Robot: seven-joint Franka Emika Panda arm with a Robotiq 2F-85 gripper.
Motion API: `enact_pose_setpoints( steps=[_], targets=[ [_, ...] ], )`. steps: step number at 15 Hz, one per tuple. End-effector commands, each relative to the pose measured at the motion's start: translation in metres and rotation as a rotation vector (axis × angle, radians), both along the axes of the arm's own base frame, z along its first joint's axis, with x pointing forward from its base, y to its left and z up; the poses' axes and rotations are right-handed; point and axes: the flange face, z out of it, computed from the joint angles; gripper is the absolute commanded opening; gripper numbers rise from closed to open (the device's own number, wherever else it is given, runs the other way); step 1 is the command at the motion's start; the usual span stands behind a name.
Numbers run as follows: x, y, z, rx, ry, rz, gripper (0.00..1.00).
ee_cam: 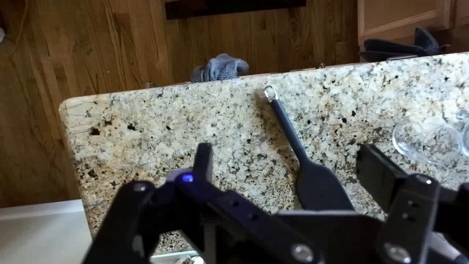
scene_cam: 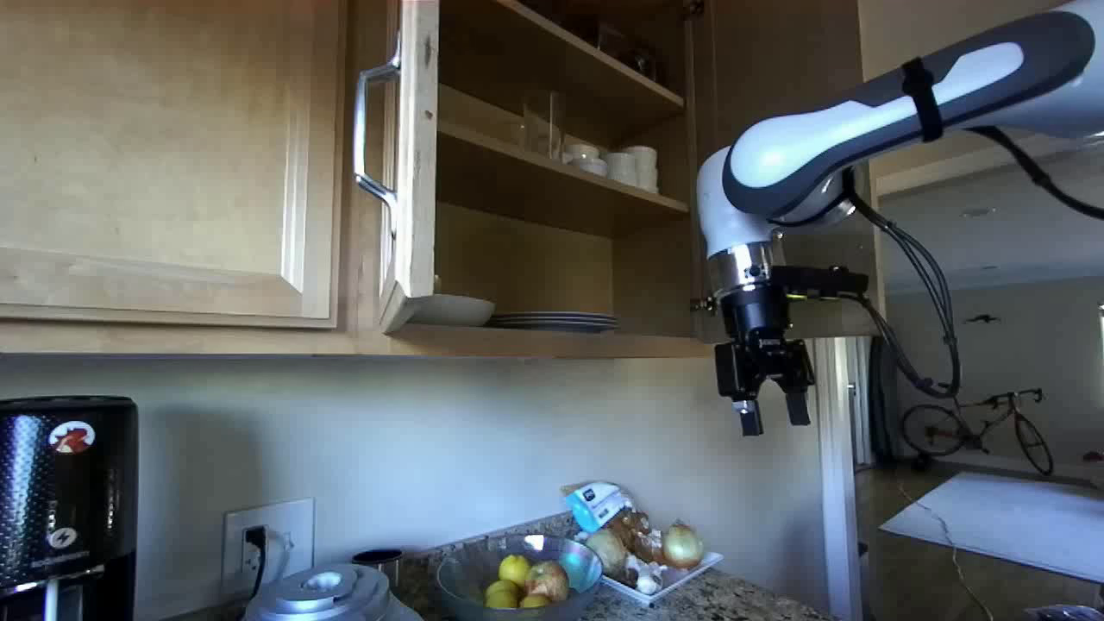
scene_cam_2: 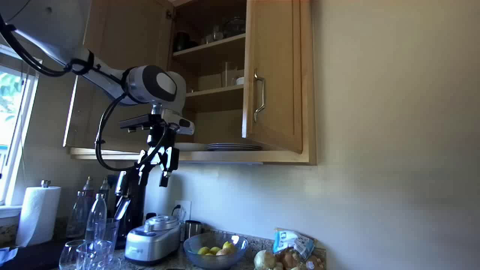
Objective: Close first the left cabinet door then the right cabinet door
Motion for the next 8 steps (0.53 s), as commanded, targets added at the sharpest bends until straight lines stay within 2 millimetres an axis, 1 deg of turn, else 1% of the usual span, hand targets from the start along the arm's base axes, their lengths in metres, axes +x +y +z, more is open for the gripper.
enact_pose_setpoints(
  steps=[1,6,8],
  targets=[
    [0.0002,-0.0001,0.0005,0.0,0.001,0.0,1.0],
    [0.0002,-0.0001,0.0005,0.0,0.001,0.0,1.0],
    [-0.004,-0.0013,0.0025,-0.017,-0.029,0.005,1.0]
  ],
)
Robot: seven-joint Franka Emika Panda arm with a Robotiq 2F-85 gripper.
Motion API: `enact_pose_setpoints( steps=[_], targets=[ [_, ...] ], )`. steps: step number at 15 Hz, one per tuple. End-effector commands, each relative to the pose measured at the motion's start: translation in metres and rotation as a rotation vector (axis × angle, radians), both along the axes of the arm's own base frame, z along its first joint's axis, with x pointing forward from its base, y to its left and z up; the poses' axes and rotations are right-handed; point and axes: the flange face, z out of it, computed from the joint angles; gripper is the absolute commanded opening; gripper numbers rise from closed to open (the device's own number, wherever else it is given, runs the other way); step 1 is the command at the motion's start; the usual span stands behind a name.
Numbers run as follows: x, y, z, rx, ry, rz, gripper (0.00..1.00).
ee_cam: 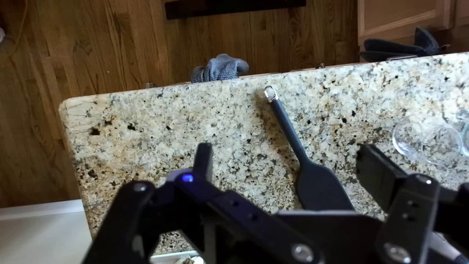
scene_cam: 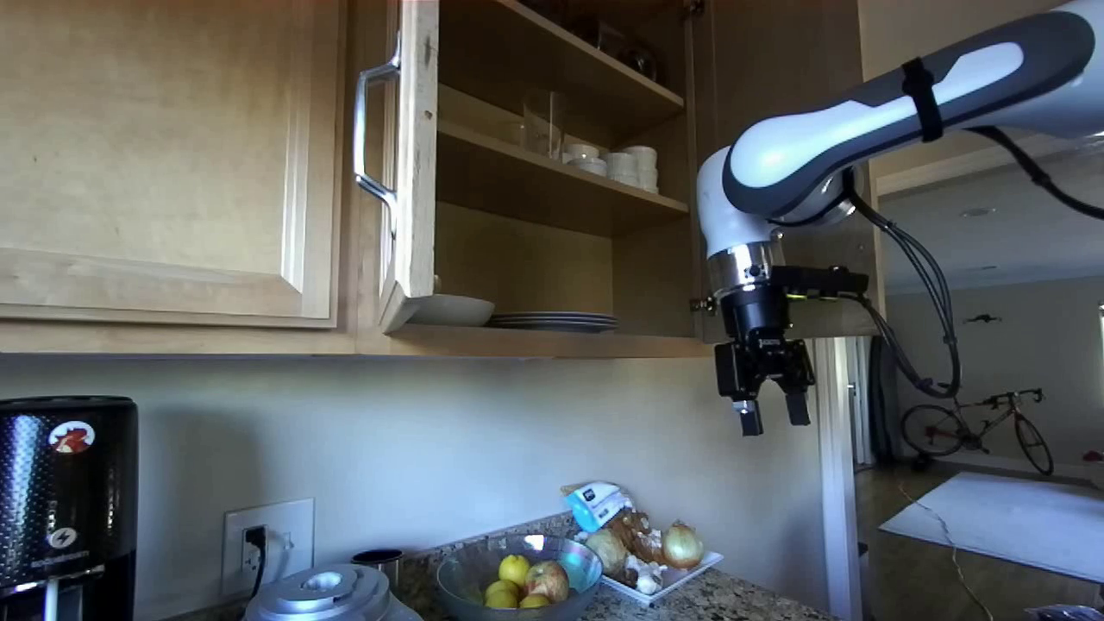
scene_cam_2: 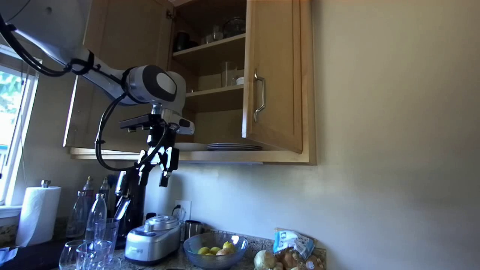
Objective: Close first the left cabinet door then the right cabinet door
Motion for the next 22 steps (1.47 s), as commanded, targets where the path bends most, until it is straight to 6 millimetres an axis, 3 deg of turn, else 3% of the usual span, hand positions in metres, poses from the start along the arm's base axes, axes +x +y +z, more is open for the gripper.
enact_pose_setpoints(
  steps=[1,5,7,12,17,22],
  targets=[
    [-0.007,-0.003,0.005,-0.033,-0.051,0.007,1.0],
    [-0.024,-0.007,0.022,-0.079,-0.121,0.043,1.0],
    [-0.035,0.002,0.032,-0.062,-0.149,0.082,1.0],
    [-0.068,0.042,0.066,0.003,-0.281,0.219,1.0],
    [-0.091,0.097,0.094,0.054,-0.417,0.396,1.0],
    [-0.087,0.108,0.099,0.027,-0.407,0.396,1.0]
  ],
)
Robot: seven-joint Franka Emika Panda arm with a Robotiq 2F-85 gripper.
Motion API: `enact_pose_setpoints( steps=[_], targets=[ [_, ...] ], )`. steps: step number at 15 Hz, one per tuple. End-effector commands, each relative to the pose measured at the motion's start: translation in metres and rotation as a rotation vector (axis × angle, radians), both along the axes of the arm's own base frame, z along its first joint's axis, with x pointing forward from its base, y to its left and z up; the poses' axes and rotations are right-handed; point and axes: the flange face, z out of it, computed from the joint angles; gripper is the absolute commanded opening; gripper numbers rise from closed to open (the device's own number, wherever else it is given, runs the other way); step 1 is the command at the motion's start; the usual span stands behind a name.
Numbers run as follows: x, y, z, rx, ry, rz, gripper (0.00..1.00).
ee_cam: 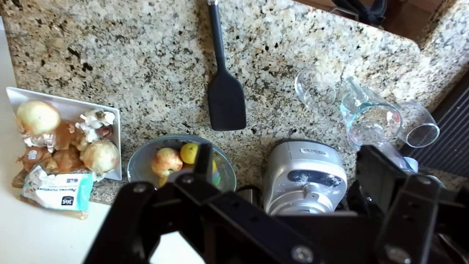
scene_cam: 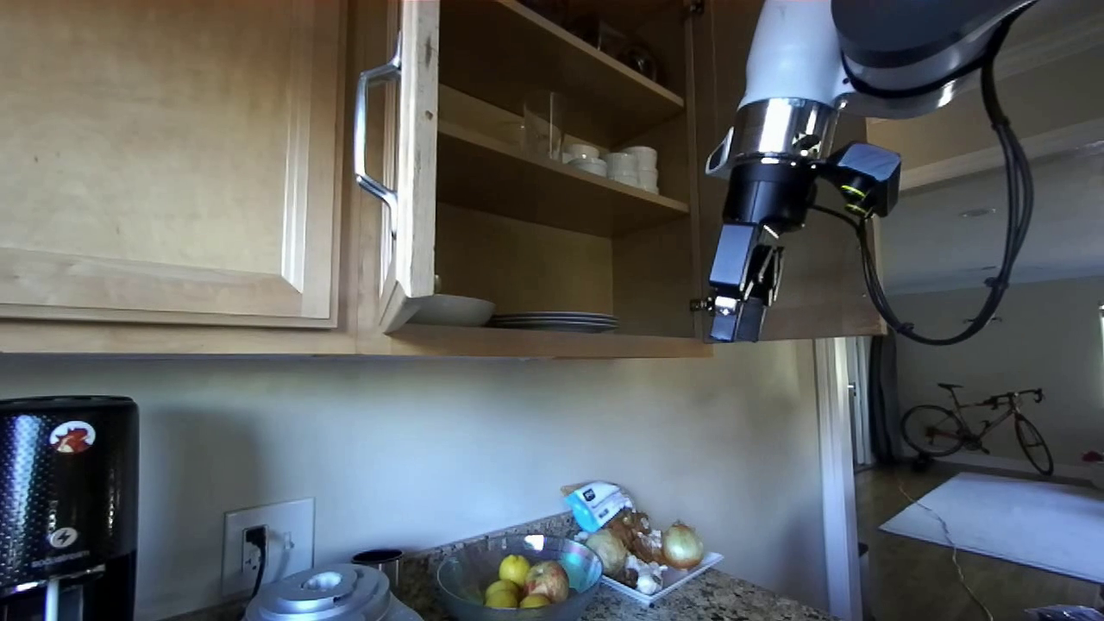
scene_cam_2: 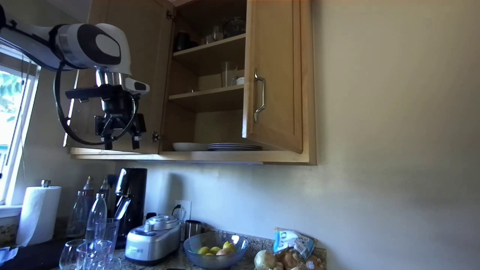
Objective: Close first the left cabinet door then the right cabinet door
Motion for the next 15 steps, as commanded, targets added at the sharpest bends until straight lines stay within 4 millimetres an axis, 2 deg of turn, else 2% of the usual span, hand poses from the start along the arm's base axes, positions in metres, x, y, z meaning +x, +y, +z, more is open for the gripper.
enact_pose_setpoints(
  steps=[1,3,9,13,15],
  targets=[
    [0.0,0.0,0.001,-0.001,0.0,0.003,1.0],
    [0.001,-0.001,0.001,0.0,0.0,0.004,1.0],
    [0.019,0.025,0.023,0.076,-0.073,0.07,1.0],
    [0.029,0.062,0.027,0.131,-0.097,0.169,1.0],
    [0.037,0.088,0.019,0.136,-0.098,0.218,1.0]
  ],
)
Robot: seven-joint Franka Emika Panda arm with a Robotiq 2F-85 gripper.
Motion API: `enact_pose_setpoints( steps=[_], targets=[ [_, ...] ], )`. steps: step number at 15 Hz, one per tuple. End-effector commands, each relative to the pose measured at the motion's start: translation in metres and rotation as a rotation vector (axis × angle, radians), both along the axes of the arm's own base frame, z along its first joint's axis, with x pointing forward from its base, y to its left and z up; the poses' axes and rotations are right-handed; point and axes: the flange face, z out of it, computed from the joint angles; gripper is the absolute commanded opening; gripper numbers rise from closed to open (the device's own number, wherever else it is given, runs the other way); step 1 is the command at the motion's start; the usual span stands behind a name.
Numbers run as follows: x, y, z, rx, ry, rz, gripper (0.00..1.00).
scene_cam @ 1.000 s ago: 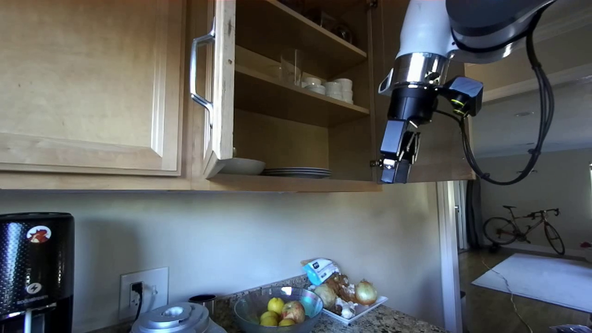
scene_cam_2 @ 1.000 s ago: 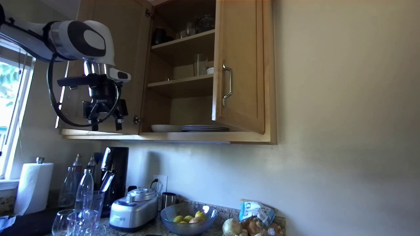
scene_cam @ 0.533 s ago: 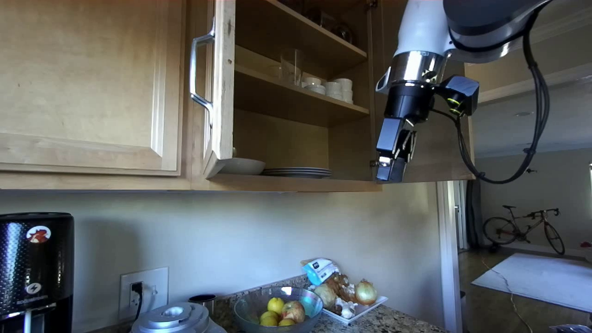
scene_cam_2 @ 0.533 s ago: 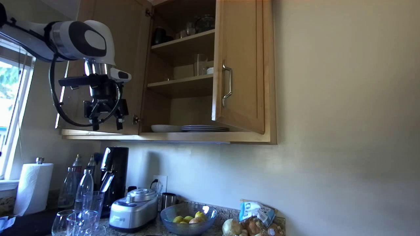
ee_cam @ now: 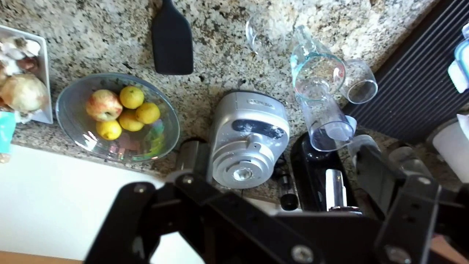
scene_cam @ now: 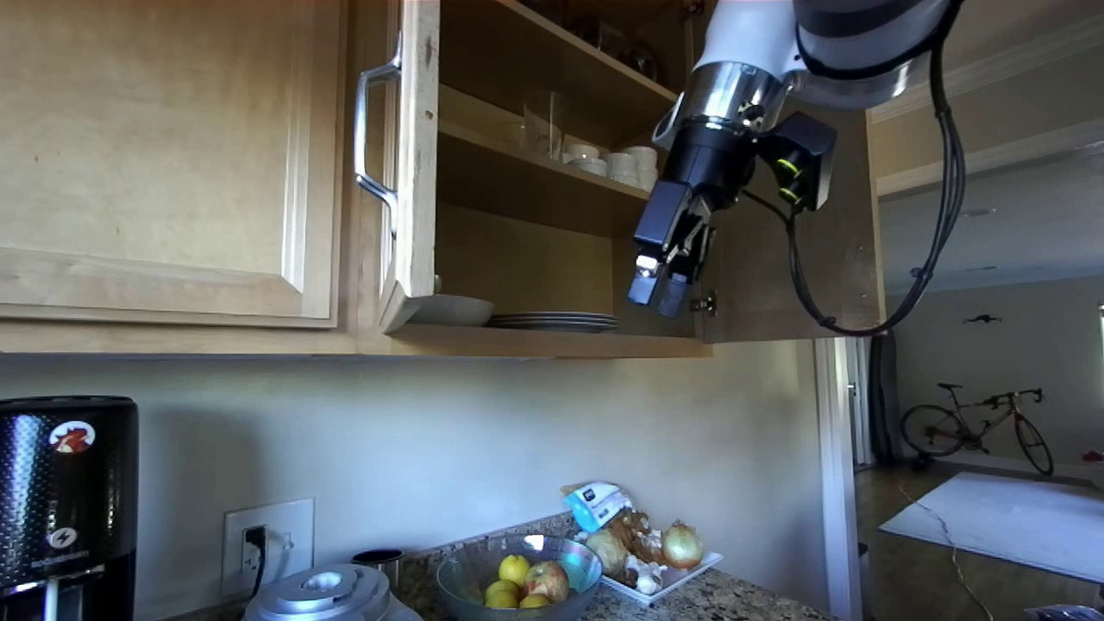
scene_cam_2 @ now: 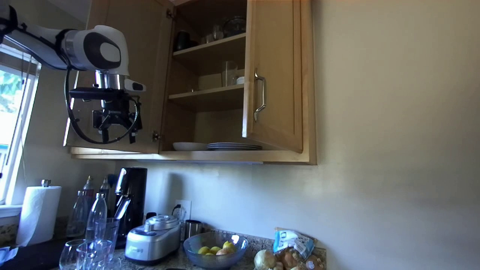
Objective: Close first the left cabinet door then the right cabinet door
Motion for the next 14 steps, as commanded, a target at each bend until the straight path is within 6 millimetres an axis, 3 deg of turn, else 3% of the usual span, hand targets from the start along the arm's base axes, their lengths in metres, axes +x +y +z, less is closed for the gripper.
enact_pose_setpoints(
  steps=[1,7,8,14],
  targets=[
    [0.013,0.039,-0.008,0.023,-0.002,0.092,1.0],
    [-0.005,0.064,-0.011,-0.011,0.026,0.172,1.0],
    [0.004,0.064,-0.017,-0.016,0.021,0.139,1.0],
    [0.004,0.065,-0.018,-0.018,0.023,0.142,1.0]
  ],
)
